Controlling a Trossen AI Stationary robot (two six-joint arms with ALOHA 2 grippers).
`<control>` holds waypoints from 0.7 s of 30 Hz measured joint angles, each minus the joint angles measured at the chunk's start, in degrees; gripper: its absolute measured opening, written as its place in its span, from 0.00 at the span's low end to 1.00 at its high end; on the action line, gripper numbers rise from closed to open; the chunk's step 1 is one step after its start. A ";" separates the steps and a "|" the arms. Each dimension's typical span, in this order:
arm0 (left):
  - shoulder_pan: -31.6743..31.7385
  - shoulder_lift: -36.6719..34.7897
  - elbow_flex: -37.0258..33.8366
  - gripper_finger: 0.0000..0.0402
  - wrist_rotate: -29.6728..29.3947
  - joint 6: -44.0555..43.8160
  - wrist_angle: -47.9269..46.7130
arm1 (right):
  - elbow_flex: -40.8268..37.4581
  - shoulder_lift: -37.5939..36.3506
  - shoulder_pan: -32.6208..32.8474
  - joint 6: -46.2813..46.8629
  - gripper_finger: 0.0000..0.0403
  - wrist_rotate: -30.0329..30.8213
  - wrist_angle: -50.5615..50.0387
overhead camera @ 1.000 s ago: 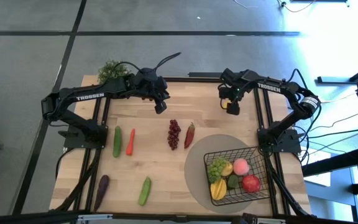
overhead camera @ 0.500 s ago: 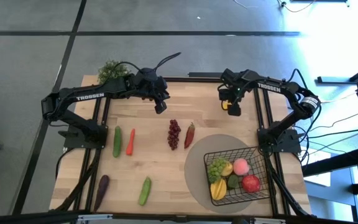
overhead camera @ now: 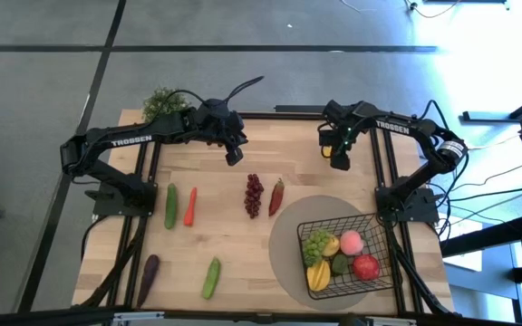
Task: Build produce basket
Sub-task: Put the lemon into the wire basket
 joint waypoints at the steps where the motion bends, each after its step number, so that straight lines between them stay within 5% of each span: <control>1: 0.00 0.00 0.00 0.15 -0.01 0.00 -0.01 | 0.00 0.00 -0.29 1.29 0.62 0.01 0.04; 11: 0.01 0.00 0.00 0.15 -0.02 0.00 0.00 | -1.10 0.00 -2.04 3.22 0.97 1.73 1.57; 21: 0.01 0.00 0.00 0.15 0.00 0.00 0.00 | -5.86 -0.15 -2.04 -1.13 0.95 7.99 6.32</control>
